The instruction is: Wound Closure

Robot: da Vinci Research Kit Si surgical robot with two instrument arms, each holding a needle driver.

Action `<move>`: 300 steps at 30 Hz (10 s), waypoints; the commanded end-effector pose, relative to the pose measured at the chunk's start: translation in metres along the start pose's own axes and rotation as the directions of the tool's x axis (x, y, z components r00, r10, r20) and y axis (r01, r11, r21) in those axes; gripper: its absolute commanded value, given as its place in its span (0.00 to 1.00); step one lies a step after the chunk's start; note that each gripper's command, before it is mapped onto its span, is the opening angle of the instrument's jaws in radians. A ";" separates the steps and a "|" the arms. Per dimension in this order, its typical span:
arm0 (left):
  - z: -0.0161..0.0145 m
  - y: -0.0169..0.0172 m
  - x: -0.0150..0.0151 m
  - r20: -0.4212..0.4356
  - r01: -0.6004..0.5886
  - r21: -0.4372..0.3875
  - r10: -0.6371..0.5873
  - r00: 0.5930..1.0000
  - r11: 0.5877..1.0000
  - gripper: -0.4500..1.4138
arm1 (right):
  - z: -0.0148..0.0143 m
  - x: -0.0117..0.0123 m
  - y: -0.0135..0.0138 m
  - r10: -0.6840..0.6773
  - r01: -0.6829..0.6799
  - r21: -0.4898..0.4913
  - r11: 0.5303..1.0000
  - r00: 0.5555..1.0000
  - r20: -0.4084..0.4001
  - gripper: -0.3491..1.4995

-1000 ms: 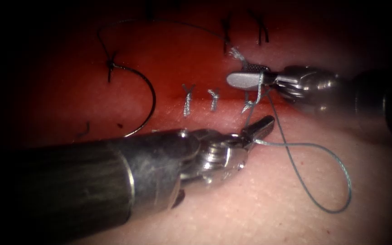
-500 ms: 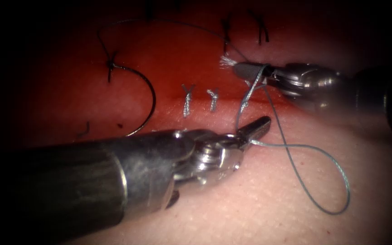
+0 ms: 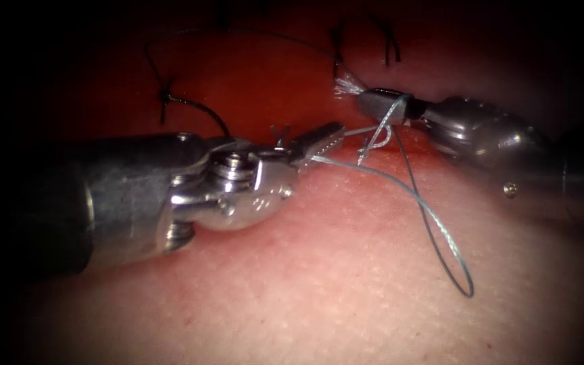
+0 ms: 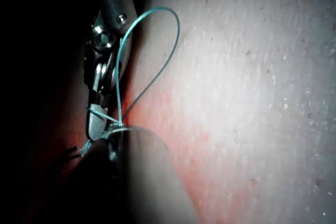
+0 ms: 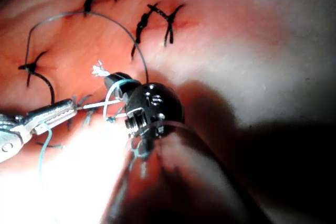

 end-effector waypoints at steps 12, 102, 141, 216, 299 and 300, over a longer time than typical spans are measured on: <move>0.0022 -0.0072 -0.0048 -0.001 0.082 -0.010 -0.082 0.997 0.997 0.00 | -0.0012 -0.0019 -0.0031 -0.072 0.072 0.073 0.995 0.997 0.004 0.00; 0.0165 -0.0149 -0.0130 0.064 0.109 0.136 -0.119 0.991 0.985 0.00 | -0.0041 -0.0058 -0.0058 -0.452 0.414 0.283 0.865 0.889 0.081 0.77; 0.0051 -0.0213 0.0006 0.005 0.204 0.217 -0.210 0.978 0.955 0.00 | 0.0041 -0.0016 -0.0028 -0.377 0.343 0.221 0.913 0.917 0.131 0.95; -0.0073 -0.0103 0.0017 -0.047 -0.088 0.044 0.090 0.995 0.995 0.00 | 0.0008 0.0039 0.0022 -0.359 0.357 0.171 0.918 0.933 -0.025 0.49; -0.0005 0.0027 0.0033 0.269 0.842 -0.371 -0.823 0.500 0.391 0.57 | -0.0048 0.0035 -0.0031 -0.823 0.663 0.519 0.539 0.546 0.157 0.58; -0.0004 0.0028 0.0032 0.270 0.843 -0.385 -0.827 0.493 0.377 0.57 | -0.0048 0.0034 -0.0030 -0.821 0.659 0.521 0.542 0.546 0.164 0.58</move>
